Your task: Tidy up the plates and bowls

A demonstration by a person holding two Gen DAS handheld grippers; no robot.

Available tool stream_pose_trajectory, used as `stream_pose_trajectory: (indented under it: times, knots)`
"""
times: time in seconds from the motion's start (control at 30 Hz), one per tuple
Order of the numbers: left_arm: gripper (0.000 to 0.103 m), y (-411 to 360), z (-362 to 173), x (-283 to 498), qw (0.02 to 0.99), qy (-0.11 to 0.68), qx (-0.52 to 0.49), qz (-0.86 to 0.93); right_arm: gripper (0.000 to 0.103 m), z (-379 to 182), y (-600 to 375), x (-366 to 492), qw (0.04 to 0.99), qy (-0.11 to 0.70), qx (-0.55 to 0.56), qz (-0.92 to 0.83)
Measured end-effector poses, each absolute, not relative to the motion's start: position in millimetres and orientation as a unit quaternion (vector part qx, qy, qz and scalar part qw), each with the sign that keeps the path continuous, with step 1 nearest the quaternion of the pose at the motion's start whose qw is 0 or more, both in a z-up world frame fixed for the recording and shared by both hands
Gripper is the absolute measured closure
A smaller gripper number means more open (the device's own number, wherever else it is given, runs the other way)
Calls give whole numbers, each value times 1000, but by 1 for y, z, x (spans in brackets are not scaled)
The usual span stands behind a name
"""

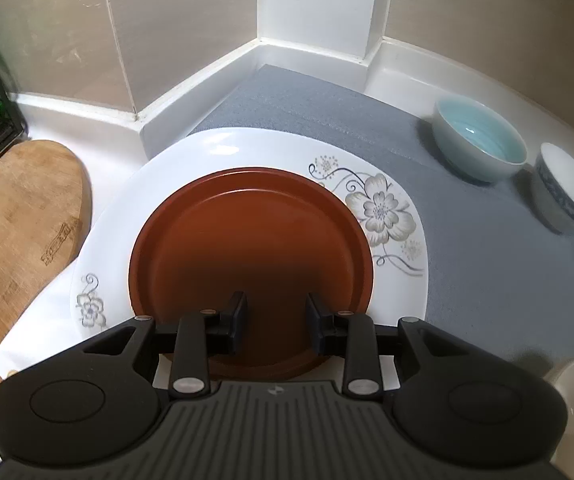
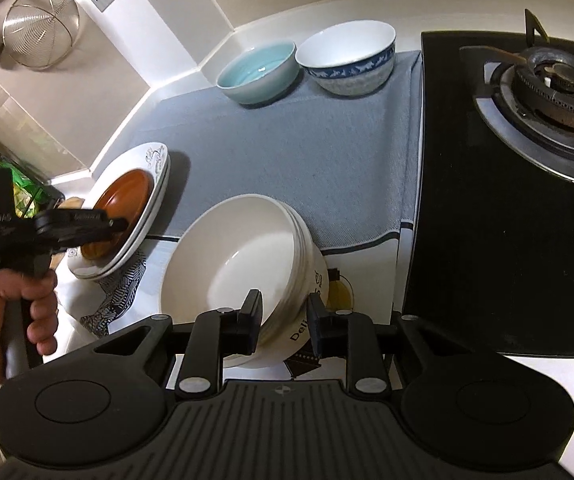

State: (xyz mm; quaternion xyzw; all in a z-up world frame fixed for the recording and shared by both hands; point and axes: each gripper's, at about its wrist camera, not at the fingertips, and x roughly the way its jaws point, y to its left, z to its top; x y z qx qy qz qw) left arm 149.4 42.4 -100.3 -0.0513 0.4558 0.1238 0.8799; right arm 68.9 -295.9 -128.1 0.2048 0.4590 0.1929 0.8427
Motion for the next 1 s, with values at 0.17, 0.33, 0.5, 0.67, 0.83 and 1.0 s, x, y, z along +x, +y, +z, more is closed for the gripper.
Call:
stream_pose_trajectory:
  times: [0.17, 0.33, 0.5, 0.67, 0.83, 1.0]
  knots:
    - [67, 43, -81, 144, 889, 436, -64, 124, 76, -128, -295, 71, 844, 459, 196, 198]
    - [67, 29, -52, 144, 909, 405, -68, 78, 76, -132, -290, 76, 845, 461, 191, 194]
    - [68, 11, -40, 176, 918, 389, -74, 18, 76, -132, -285, 78, 847, 464, 179, 188]
    - [68, 2, -37, 219, 915, 389, -105, -31, 76, -118, -284, 74, 862, 448, 174, 161]
    - [68, -5, -48, 267, 908, 398, -112, -67, 76, -102, -283, 67, 876, 433, 167, 130]
    - [68, -7, -71, 314, 897, 413, -135, -75, 76, -84, -283, 53, 890, 415, 175, 78]
